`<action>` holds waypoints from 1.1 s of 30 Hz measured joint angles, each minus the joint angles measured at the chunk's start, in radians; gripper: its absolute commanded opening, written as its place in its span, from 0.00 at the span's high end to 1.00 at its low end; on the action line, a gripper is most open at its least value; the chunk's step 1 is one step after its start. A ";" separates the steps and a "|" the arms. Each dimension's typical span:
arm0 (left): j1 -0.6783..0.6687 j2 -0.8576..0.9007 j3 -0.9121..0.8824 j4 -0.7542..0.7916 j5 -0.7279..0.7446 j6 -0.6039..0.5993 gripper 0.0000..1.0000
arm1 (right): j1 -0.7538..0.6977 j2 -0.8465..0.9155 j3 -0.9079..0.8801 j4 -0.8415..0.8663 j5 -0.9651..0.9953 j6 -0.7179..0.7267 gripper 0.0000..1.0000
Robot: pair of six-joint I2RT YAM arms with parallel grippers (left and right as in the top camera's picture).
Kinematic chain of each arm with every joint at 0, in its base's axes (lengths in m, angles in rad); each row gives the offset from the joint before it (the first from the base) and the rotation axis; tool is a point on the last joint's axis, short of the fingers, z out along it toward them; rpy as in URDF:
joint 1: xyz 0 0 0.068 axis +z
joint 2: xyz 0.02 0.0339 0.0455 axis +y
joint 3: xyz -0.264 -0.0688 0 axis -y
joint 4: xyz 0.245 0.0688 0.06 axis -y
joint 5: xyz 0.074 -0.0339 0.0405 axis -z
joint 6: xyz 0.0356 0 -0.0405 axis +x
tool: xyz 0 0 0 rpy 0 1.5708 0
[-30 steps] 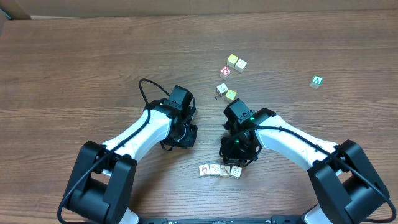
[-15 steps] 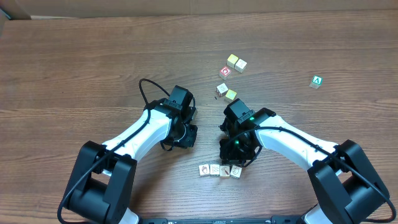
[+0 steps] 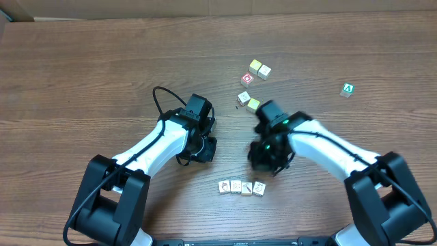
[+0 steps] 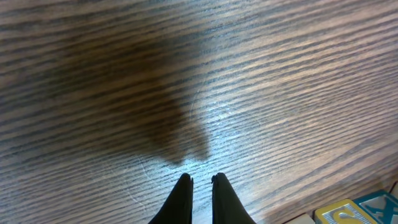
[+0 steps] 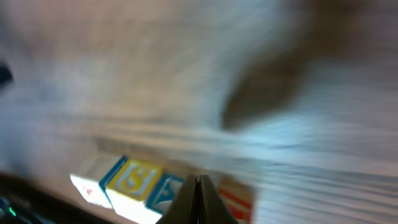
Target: Flip 5 blocks
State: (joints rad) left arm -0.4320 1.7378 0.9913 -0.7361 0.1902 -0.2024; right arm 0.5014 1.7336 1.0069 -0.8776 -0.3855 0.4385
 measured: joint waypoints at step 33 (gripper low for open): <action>0.000 0.000 0.000 -0.065 0.000 0.000 0.94 | -0.037 0.000 -0.143 -0.092 -0.011 -0.083 0.96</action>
State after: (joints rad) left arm -0.4320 1.7378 0.9913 -0.8013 0.1902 -0.2020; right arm 0.4648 1.7336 0.8635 -0.9691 -0.3969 0.3557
